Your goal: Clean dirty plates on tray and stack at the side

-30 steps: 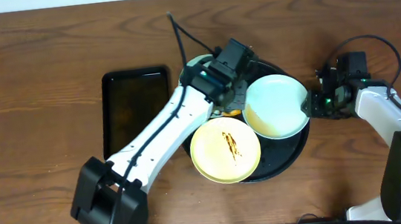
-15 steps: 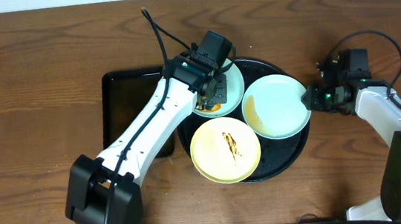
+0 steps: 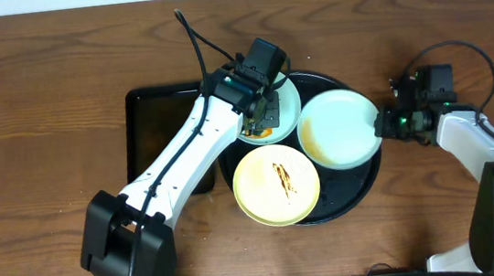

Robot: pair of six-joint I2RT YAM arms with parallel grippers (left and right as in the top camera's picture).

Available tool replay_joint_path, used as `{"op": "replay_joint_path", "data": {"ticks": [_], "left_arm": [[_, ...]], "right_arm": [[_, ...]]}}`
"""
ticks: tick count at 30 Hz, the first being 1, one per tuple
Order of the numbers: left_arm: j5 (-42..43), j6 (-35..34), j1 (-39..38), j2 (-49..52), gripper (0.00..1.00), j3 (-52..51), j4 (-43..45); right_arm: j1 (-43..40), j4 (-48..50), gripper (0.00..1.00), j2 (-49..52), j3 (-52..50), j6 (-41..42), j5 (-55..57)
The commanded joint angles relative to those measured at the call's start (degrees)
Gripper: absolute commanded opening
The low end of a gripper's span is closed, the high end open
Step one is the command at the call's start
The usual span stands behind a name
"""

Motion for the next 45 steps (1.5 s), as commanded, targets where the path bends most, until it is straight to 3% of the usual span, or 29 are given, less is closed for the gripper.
{"op": "replay_joint_path", "data": {"ticks": [1,12,23,28,39,45], "left_arm": [[-1.14,0.72,0.13,-0.92,0.08,0.39,-0.2],[-1.14,0.72,0.13,-0.92,0.1,0.37,-0.22],[-1.14,0.72,0.13,-0.92,0.13,0.37,-0.22],[-1.14,0.72,0.13,-0.92,0.13,0.35,-0.39],[-1.14,0.72,0.15,-0.92,0.13,0.33,-0.59],[-1.14,0.72,0.15,-0.92,0.13,0.33,-0.59]], "right_arm": [[0.13,-0.09,0.01,0.74,-0.68,0.39,0.42],[0.09,-0.72,0.01,-2.93,0.85,-3.1,1.62],[2.49,-4.39,0.01,-17.94,0.9,-6.54,17.18],[8.9,-4.83,0.01,-21.7,0.9,-6.51,31.39],[32.48,-4.66,0.01,-21.66,0.9,-6.25,65.2],[39.39,-4.13,0.01,-21.66,0.9,-6.25,76.52]]}}
